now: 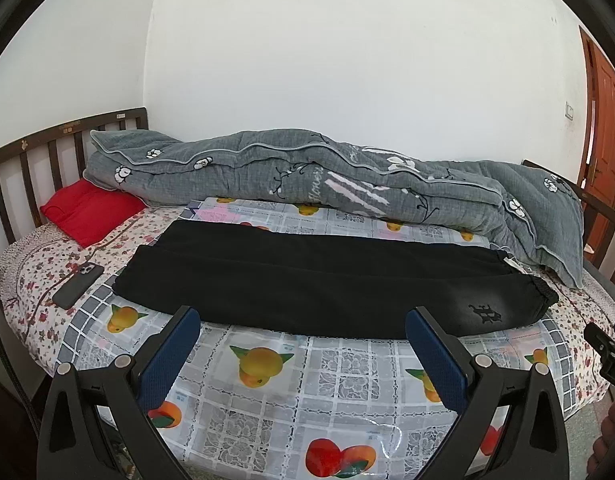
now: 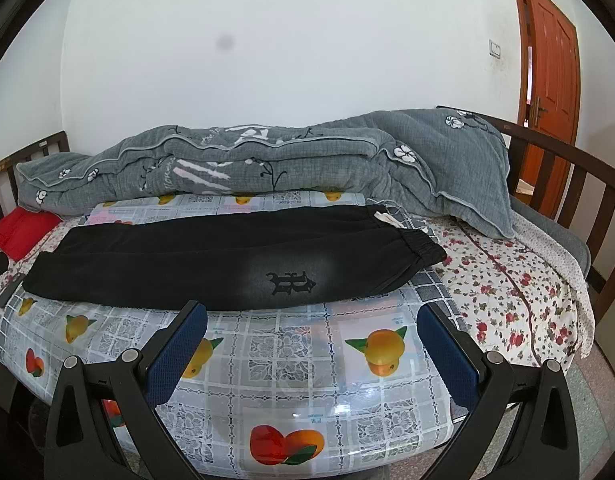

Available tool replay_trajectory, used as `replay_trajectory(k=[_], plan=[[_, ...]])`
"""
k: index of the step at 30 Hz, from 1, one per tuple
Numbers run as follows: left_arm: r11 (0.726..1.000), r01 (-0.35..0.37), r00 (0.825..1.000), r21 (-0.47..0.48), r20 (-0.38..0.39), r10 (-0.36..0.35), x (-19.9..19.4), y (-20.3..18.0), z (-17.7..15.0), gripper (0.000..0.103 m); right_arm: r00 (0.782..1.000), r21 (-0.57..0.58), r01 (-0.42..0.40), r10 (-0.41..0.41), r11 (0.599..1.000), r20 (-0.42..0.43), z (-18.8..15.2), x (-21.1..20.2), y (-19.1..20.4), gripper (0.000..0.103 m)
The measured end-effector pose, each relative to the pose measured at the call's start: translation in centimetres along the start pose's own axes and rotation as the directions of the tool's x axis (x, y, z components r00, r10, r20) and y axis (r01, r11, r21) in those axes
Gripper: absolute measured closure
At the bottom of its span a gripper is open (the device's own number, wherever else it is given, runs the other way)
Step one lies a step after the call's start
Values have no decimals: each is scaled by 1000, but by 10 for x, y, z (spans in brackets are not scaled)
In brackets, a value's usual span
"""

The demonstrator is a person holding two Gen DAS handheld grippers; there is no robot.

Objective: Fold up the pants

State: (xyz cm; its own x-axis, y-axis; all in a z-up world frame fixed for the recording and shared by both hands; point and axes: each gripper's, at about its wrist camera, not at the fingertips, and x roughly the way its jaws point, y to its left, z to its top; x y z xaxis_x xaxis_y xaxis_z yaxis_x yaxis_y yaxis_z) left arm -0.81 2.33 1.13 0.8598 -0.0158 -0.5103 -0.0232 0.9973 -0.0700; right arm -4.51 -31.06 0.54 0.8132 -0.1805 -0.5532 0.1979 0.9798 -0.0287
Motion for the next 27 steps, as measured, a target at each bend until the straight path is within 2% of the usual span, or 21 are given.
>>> replay_trajectory(k=[12,18,21,25,27], plan=[[1000,-24,1000,4,-1,24,8,9,8,0,1000,-24,-3,3,1000,3,1,6,8,0],[997,-77,997,9,9,77,29,12,3,0,1000,-31,-3,3,1000,7,1,26,15,0],[995,-96,995,-2,9,96,47,20,-4,0,999,-24,26,-26,999,21,-3,43,17,0],[995,-82,994,-52,-71,79,90,44,-17,0,999,-63,37,-39,997,-18,-10,77,21,0],[994,-81,988,-72,-135,71,111,56,-25,0,997,-60,36,-40,998,-59,-15,96,19,1]])
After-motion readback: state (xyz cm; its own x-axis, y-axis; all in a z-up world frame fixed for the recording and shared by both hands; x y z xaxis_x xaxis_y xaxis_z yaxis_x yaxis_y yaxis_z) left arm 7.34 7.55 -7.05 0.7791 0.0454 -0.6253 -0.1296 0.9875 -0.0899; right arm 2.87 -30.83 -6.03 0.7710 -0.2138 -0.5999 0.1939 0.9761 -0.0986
